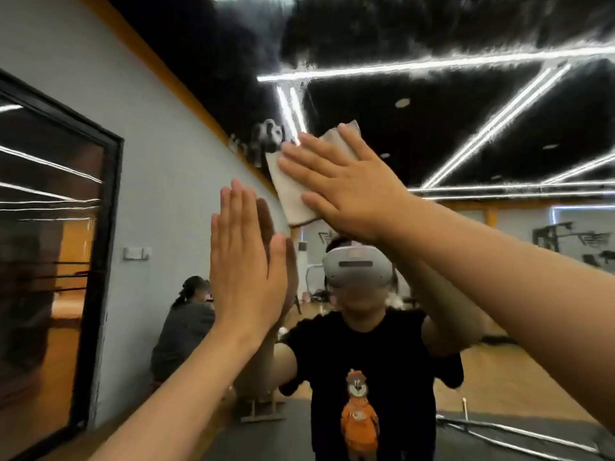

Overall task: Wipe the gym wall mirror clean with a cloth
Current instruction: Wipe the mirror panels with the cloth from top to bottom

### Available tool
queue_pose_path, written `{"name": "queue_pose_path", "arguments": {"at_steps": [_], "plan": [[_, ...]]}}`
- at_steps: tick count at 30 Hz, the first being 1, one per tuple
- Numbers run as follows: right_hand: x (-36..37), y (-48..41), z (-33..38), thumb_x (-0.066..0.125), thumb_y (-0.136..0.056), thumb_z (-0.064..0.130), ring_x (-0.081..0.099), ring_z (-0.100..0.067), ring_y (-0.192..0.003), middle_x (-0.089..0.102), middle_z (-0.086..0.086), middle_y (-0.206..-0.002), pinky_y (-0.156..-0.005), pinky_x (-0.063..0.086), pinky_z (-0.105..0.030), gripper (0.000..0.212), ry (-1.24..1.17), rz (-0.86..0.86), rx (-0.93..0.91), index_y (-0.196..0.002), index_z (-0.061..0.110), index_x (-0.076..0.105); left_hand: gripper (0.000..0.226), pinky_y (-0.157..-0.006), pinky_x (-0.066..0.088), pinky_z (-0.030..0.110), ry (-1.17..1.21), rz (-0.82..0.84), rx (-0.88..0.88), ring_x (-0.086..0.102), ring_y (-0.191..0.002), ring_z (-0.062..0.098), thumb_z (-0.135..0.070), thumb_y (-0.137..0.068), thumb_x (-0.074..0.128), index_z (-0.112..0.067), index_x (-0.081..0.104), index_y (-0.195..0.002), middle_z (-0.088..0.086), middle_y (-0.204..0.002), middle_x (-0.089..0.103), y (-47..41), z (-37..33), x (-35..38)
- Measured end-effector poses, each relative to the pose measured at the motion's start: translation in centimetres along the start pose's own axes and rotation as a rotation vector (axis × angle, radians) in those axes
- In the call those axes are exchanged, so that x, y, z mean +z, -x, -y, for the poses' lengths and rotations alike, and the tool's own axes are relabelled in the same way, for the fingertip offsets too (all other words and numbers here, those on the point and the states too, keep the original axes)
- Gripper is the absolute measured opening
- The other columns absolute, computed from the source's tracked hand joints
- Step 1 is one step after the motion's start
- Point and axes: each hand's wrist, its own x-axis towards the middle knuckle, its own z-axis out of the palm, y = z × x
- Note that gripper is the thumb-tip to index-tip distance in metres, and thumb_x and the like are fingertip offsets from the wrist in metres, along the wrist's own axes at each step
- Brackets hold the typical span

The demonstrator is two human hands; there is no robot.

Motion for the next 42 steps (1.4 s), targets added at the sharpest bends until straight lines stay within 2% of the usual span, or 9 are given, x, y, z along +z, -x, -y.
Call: {"name": "queue_pose_path", "arguments": {"at_steps": [2,4,10,15,21,27,32,36,42], "plan": [[-0.4,0.2,0.9,0.008,-0.104,0.046,-0.008,-0.013,-0.153,-0.002,0.010,-0.166,-0.120,-0.014,-0.046,0.057,-0.012,0.021,0.107,-0.159,0.033,0.002,0.068,-0.123,-0.010,0.030,-0.025,-0.014,0.006,-0.021,-0.148,0.003,-0.042,-0.101,0.017,-0.015,-0.006,-0.158,-0.003,-0.165,-0.014,3.2,0.4,0.5],[-0.6,0.4,2.2,0.014,-0.106,0.045,-0.010,-0.012,-0.152,-0.006,0.011,-0.166,-0.120,-0.014,-0.047,0.055,-0.032,0.021,0.204,-0.158,0.034,0.000,0.066,-0.122,-0.011,0.029,-0.059,-0.013,0.030,-0.021,-0.148,0.003,-0.044,-0.101,0.012,-0.016,-0.007,-0.157,-0.003,-0.165,-0.014,5.8,1.1,0.9],[-0.2,0.4,4.0,0.016,-0.107,0.045,-0.011,-0.012,-0.152,-0.007,0.011,-0.166,-0.119,-0.015,-0.049,0.054,-0.061,0.012,0.349,-0.157,0.037,-0.001,0.062,-0.120,-0.017,0.025,-0.045,-0.008,0.060,-0.020,-0.149,0.006,-0.045,-0.098,0.005,-0.021,-0.015,-0.151,-0.006,-0.161,-0.020,8.2,2.3,1.6],[-1.1,-1.4,2.7,0.022,-0.106,0.046,-0.009,-0.010,-0.152,-0.004,0.012,-0.166,-0.119,-0.013,-0.047,0.056,-0.114,0.031,0.391,-0.158,0.035,0.002,0.062,-0.120,-0.016,0.025,0.016,-0.011,0.060,-0.018,-0.149,0.004,-0.044,-0.098,0.008,-0.022,-0.012,-0.152,-0.008,-0.161,-0.017,8.2,2.4,1.4],[-0.6,-4.8,2.8,0.018,-0.106,0.042,-0.007,-0.017,-0.153,-0.002,0.004,-0.167,-0.120,-0.010,-0.052,0.057,-0.109,-0.083,0.633,-0.160,0.027,0.004,0.067,-0.123,-0.012,0.031,0.072,0.014,0.040,-0.026,-0.146,0.002,-0.050,-0.093,-0.007,-0.024,-0.016,-0.155,-0.009,-0.162,-0.022,8.3,2.4,1.6],[-0.8,-7.1,4.8,0.015,-0.106,0.043,-0.008,-0.019,-0.153,-0.004,0.004,-0.167,-0.119,-0.010,-0.053,0.056,-0.070,-0.016,0.500,-0.159,0.029,0.001,0.063,-0.123,-0.011,0.030,0.078,-0.039,0.066,-0.019,-0.149,0.003,-0.045,-0.097,0.000,-0.023,-0.009,-0.155,-0.007,-0.165,-0.013,8.3,2.8,2.2],[0.7,-2.2,10.6,0.015,-0.107,0.045,-0.003,-0.020,-0.153,0.003,0.003,-0.167,-0.121,-0.004,-0.055,0.055,-0.061,-0.013,0.337,-0.159,0.028,0.007,0.063,-0.121,-0.011,0.024,0.074,-0.072,0.076,-0.005,-0.152,0.007,-0.040,-0.098,0.006,-0.018,0.004,-0.157,-0.002,-0.166,0.002,8.2,2.6,1.7],[2.9,4.9,13.9,0.008,-0.101,0.045,0.009,-0.022,-0.153,0.018,0.000,-0.165,-0.120,0.006,-0.058,0.061,-0.081,-0.077,0.418,-0.157,0.026,0.023,0.066,-0.121,-0.008,0.021,0.119,-0.073,0.045,0.000,-0.152,0.005,-0.040,-0.098,0.009,-0.014,0.010,-0.158,0.000,-0.166,0.008,8.3,2.4,1.4],[3.6,11.4,13.0,0.021,-0.104,0.041,0.022,-0.025,-0.150,0.031,-0.003,-0.161,-0.118,0.016,-0.059,0.055,-0.097,-0.127,0.418,-0.154,0.022,0.033,0.060,-0.124,-0.002,0.027,0.051,-0.072,0.055,0.003,-0.152,0.009,-0.032,-0.101,0.018,-0.011,0.016,-0.158,0.003,-0.166,0.012,8.2,2.5,1.7]]}}
